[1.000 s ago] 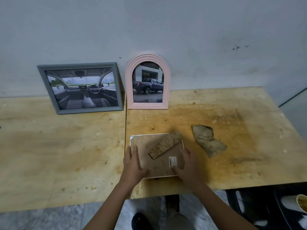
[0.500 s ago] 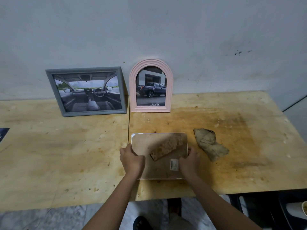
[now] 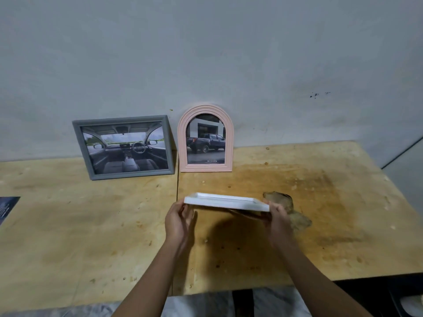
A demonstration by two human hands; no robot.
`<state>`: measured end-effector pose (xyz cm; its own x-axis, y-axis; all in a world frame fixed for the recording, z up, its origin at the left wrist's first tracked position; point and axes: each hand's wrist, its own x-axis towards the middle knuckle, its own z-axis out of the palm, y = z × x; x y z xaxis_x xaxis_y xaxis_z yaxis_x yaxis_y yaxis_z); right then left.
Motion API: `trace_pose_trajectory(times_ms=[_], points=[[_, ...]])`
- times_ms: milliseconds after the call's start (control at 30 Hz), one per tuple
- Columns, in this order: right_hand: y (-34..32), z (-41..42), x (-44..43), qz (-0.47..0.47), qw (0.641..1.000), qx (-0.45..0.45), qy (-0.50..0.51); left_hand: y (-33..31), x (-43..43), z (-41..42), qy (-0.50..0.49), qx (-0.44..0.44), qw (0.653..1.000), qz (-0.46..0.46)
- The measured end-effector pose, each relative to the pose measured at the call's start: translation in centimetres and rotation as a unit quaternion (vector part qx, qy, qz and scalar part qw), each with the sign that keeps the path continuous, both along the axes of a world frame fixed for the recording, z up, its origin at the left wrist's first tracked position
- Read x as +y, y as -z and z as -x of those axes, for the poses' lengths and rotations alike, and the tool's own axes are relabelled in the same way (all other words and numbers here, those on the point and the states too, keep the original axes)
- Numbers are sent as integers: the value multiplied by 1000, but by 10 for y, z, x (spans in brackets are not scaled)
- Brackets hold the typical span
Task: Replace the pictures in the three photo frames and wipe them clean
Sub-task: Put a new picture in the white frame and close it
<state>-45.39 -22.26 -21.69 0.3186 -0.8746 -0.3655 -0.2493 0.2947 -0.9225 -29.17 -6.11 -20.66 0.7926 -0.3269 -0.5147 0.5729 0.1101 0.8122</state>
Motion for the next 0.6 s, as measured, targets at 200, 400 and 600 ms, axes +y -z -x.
trace_pose_trajectory(times_ms=[200, 400, 600], points=[[29, 16, 17, -65, 997, 22, -19, 25, 25, 14, -7, 26, 1000, -11], [37, 8, 16, -50, 993, 101, -35, 41, 38, 26, 120, -122, 960, -224], [33, 8, 2, 29, 980, 150, -123, 72, 39, 38, 186, -201, 904, -328]])
